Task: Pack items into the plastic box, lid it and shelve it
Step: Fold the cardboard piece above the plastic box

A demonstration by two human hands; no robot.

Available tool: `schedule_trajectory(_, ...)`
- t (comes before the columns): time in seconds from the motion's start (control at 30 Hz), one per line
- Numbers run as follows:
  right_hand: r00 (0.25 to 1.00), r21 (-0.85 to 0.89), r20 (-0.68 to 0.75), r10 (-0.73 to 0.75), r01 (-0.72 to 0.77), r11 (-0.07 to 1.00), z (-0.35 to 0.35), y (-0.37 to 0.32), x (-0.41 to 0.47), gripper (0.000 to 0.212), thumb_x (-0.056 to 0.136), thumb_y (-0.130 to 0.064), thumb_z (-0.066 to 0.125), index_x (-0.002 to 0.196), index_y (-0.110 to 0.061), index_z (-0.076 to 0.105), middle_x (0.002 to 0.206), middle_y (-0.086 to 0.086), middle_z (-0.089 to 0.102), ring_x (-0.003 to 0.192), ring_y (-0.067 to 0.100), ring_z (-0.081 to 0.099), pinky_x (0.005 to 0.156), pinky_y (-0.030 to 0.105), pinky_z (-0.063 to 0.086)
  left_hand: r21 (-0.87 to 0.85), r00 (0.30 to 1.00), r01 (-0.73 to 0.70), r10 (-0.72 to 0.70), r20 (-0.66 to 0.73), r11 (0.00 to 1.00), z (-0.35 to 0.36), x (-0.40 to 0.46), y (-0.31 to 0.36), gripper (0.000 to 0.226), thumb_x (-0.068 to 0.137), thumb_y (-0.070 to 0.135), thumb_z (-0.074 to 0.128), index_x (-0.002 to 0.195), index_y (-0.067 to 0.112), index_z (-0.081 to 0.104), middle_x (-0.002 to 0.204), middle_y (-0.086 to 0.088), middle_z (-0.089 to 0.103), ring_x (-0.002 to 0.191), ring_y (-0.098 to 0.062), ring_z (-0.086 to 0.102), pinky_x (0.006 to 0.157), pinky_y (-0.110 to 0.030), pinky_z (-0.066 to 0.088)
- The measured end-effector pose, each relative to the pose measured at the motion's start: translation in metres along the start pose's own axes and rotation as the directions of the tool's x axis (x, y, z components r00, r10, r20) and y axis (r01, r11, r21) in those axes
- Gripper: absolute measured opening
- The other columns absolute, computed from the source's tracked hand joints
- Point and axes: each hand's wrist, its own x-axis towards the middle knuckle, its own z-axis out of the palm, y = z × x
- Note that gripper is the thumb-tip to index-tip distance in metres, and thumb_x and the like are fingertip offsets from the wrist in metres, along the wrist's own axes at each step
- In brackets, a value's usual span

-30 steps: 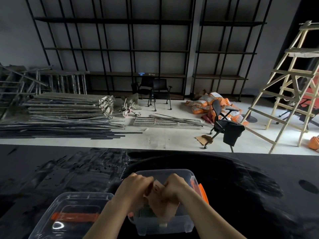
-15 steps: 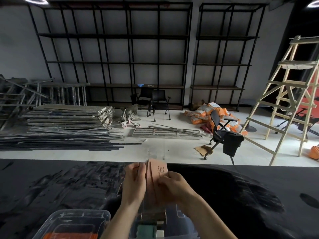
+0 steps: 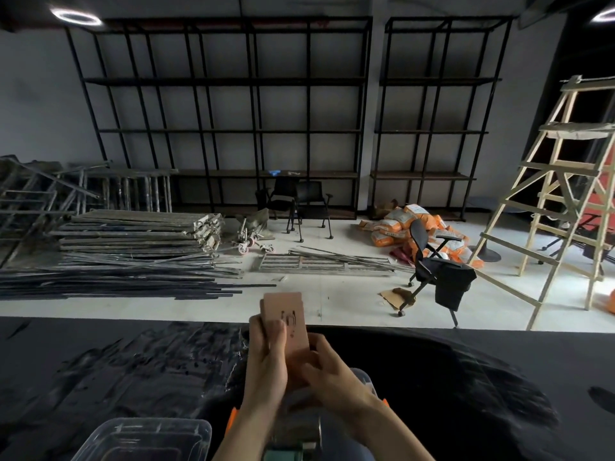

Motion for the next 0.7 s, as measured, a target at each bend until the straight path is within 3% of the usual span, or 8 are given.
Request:
schedule_trajectory(0.07,0.999,0.004,-0.011,-0.033,0.033,0.999,0.002,0.006,0.000,0.029,0.094,-0.003,0.059,0.122,-0.012,0.055,0.100,0.019,0.075,0.086,0.038,0.074,0.066,0.046,0.063,-0.009,0.997,-0.059,0.059,0.058,0.998,0.003,0.000,0.006,0.013,0.102,0.030,0.047,0.097,0.041,0.052,0.088,0.008,0.070,0.079,-0.007,0.069,0.062,-0.020,0.055)
schedule_trajectory(0.17,0.994,0.009,-0.071,-0.084,0.085,0.996,-0.004,0.008,-0.001,0.026,0.089,-0.011,0.069,0.113,-0.009,0.060,0.087,0.020,0.074,0.070,0.042,0.069,0.064,0.056,0.059,0.024,0.978,-0.146,0.141,0.152,0.989,-0.001,0.003,0.018,0.019,0.100,0.020,0.055,0.111,0.035,0.051,0.091,0.006,0.071,0.084,-0.012,0.070,0.068,-0.021,0.056)
schedule_trajectory(0.27,0.994,-0.400,-0.039,-0.106,0.082,0.913,-0.020,0.008,-0.001,0.015,0.089,-0.016,0.065,0.100,-0.013,0.056,0.067,-0.002,0.068,0.052,0.030,0.066,0.055,0.049,0.056,0.176,0.940,-0.332,0.308,0.149,0.927,-0.019,0.016,0.038,0.053,0.091,0.013,0.069,0.132,0.037,0.045,0.096,0.011,0.068,0.085,-0.004,0.069,0.070,-0.018,0.056)
schedule_trajectory(0.37,0.978,-0.683,-0.041,-0.204,0.121,0.721,-0.032,0.002,-0.002,0.014,0.079,-0.026,0.069,0.086,-0.024,0.057,0.067,-0.008,0.064,0.056,0.009,0.061,0.055,0.035,0.051,0.547,0.859,-0.502,0.312,0.406,0.670,-0.029,0.028,0.053,0.046,0.085,0.035,0.072,0.127,0.040,0.054,0.101,0.024,0.066,0.087,0.003,0.067,0.074,-0.016,0.054)
schedule_trajectory(0.43,0.963,-0.566,-0.097,-0.252,0.155,0.810,-0.034,-0.002,-0.003,0.019,0.072,-0.020,0.076,0.087,-0.019,0.064,0.073,-0.004,0.068,0.063,0.008,0.060,0.060,0.034,0.051,0.641,0.874,-0.478,0.252,0.416,0.600,-0.031,0.029,0.050,0.031,0.085,0.040,0.071,0.114,0.036,0.060,0.092,0.023,0.070,0.083,0.004,0.067,0.072,-0.016,0.054)
schedule_trajectory(0.5,0.961,-0.229,-0.183,-0.208,0.164,0.960,-0.031,-0.001,-0.002,0.027,0.075,-0.008,0.078,0.101,-0.011,0.069,0.089,0.007,0.076,0.079,0.021,0.071,0.071,0.035,0.057,0.559,0.926,-0.370,0.249,0.284,0.742,-0.030,0.026,0.041,0.024,0.088,0.034,0.071,0.109,0.028,0.060,0.089,0.014,0.072,0.081,0.000,0.068,0.065,-0.012,0.052)
schedule_trajectory(0.57,0.950,-0.016,-0.257,-0.175,0.177,0.984,-0.023,0.000,0.000,0.028,0.082,-0.003,0.072,0.110,-0.008,0.067,0.099,0.014,0.077,0.095,0.030,0.073,0.079,0.038,0.059,0.457,0.969,-0.246,0.202,0.145,0.855,-0.021,0.019,0.033,0.027,0.088,0.032,0.071,0.111,0.023,0.059,0.090,0.010,0.072,0.082,-0.001,0.068,0.063,-0.011,0.052)
schedule_trajectory(0.7,0.906,-0.025,-0.357,-0.228,0.234,0.972,-0.007,-0.005,0.005,0.021,0.082,-0.012,0.067,0.102,-0.010,0.064,0.095,0.019,0.074,0.091,0.037,0.071,0.082,0.052,0.058,0.458,0.996,-0.089,0.088,0.024,0.884,-0.002,0.006,0.018,0.029,0.095,0.036,0.060,0.117,0.017,0.056,0.106,0.002,0.067,0.090,-0.009,0.064,0.073,-0.022,0.048)
